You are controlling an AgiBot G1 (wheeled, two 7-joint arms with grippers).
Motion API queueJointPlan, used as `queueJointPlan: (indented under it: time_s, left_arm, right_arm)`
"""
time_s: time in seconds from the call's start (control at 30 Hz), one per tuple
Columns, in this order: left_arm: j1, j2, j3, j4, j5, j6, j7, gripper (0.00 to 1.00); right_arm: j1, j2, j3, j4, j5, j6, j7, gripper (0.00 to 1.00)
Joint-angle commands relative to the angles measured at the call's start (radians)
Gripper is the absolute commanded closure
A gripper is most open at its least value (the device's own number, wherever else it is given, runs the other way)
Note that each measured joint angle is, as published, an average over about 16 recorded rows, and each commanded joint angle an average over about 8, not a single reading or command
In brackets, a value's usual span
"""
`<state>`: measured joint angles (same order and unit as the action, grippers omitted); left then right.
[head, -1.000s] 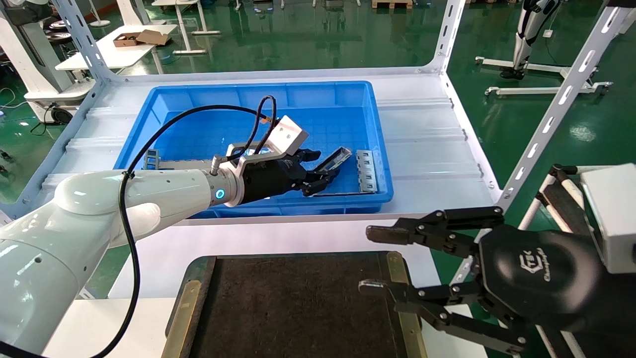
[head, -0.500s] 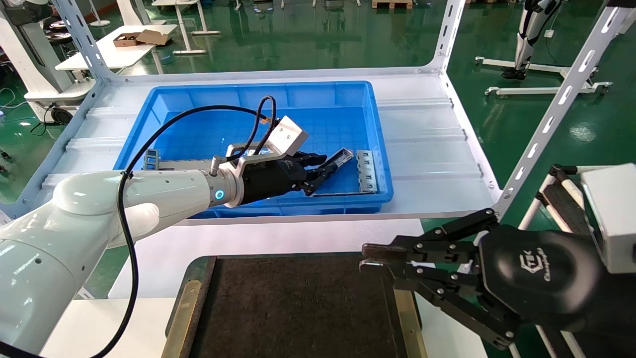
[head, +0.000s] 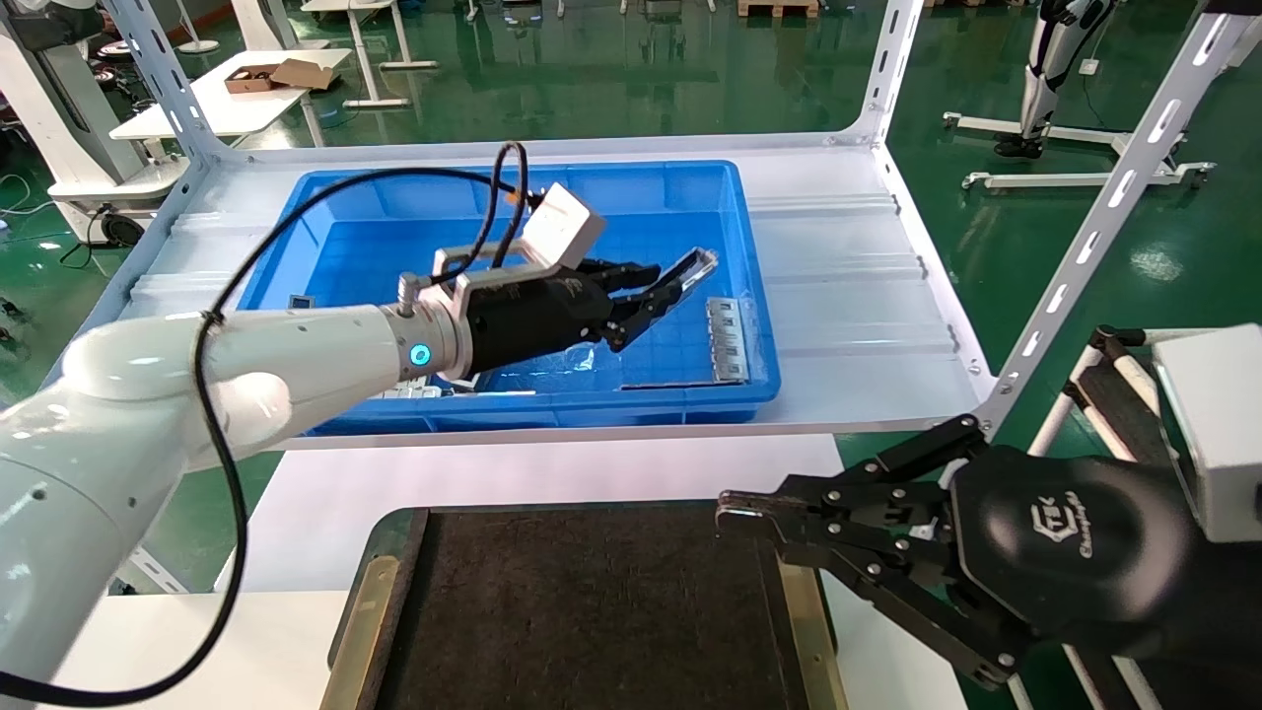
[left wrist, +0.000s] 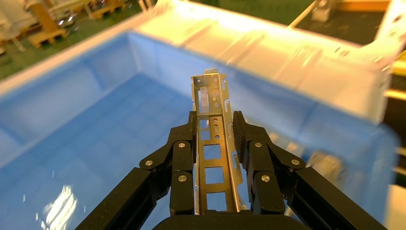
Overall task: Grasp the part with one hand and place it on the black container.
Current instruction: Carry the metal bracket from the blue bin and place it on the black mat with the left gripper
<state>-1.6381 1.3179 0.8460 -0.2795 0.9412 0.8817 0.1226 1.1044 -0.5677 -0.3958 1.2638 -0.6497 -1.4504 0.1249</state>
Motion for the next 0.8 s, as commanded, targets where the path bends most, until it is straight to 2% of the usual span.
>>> queueJointPlan:
  time_s: [0.03,0.5,0.67,0.8]
  left_arm:
    - [-0.013,-0.008,-0.007,-0.002,-0.015,0.035,0.010,1.00]
    - [-0.009,-0.159,-0.015,-0.122,-0.062,0.369,-0.005,1.00]
    - [0.038,-0.240,-0.016,-0.233,-0.080,0.444,-0.037,1.00]
    - [0.104,-0.310,-0.017,-0.358,-0.098,0.459,-0.075,1.00]
  right_arm:
    - [0.000,0.000,0.000,0.000,0.000,0.000,0.000,1.00]
    - [0.000,0.000,0.000,0.000,0.000,0.000,0.000,1.00]
    - [0.000,0.000,0.000,0.000,0.000,0.000,0.000,1.00]
    - [0.000,0.000,0.000,0.000,0.000,0.000,0.000,1.00]
